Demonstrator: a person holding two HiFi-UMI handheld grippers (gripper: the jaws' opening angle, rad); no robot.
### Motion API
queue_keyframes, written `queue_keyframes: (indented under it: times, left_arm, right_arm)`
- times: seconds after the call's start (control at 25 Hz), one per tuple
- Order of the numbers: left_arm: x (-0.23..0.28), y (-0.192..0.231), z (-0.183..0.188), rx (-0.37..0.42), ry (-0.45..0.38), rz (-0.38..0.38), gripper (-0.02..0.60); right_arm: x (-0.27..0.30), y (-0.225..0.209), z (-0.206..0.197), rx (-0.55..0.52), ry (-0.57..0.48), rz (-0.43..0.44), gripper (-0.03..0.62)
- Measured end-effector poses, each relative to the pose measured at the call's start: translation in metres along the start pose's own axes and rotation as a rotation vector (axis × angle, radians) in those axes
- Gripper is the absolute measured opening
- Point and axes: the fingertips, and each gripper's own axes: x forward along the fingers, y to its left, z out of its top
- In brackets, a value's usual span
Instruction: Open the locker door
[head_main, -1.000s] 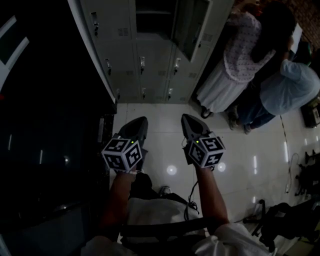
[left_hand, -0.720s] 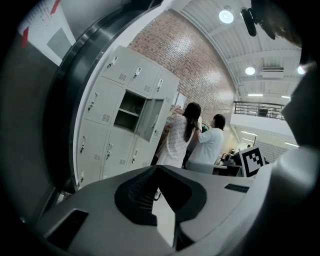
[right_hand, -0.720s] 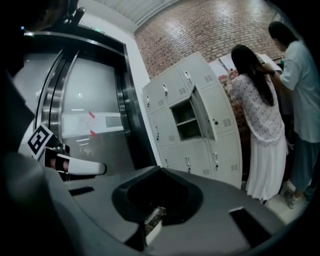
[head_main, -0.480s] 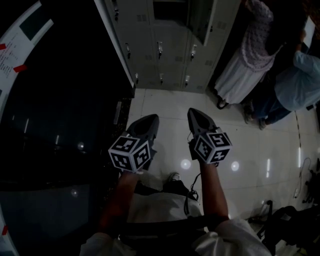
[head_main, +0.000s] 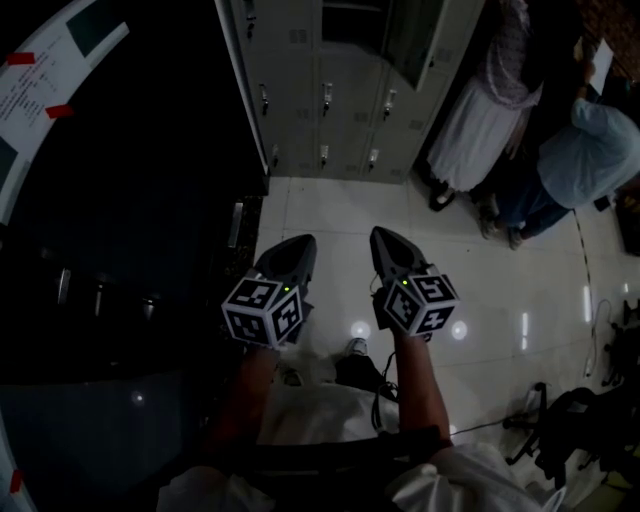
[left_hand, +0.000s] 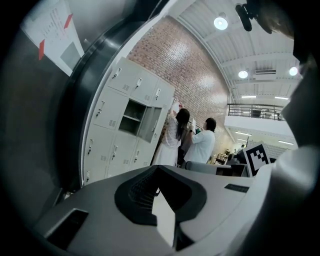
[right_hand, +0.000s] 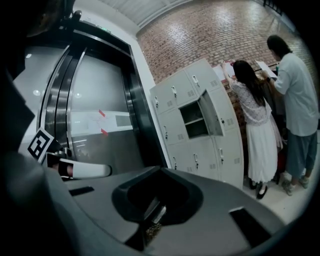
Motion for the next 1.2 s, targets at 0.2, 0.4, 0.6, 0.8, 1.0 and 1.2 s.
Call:
queue_keyframes:
  times: [0.2, 0.4, 0.6, 0.8, 1.0, 1.2]
  left_arm:
    - [-0.039, 0.019, -0.009, -0.002, 0.006, -0.032, -0.006]
    - [-0.06, 0.014, -0.021, 0.027, 0.012, -0.085, -0.006]
    - [-0.076, 0.0, -0.025, 0.034, 0.004, -0.11, -0.006]
    - [-0.086, -0.008, -0.017, 0.037, -0.019, -0.086, -0.006]
    - [-0.088, -0.025, -0.012, 0.051, -0.037, -0.059, -0.006]
    - [-0.086, -0.038, -0.017, 0.051, -0.035, -0.048, -0.006]
  right_arm:
    - [-0.016, 0.043, -0.022, -0.011, 0.015, -0.052, 0.003]
    - [-0.041, 0.064, -0.038, -0.024, 0.012, -0.118, 0.004]
    - [-0.06, 0.076, -0.039, -0.042, 0.015, -0.128, 0.003]
    - [-0.062, 0.085, -0.023, -0.073, 0.013, -0.083, 0.003]
    - [-0.073, 0.078, -0.012, -0.083, 0.008, -0.056, 0.003]
    - [-0.084, 0.073, -0.013, -0.082, 0.006, -0.036, 0.004]
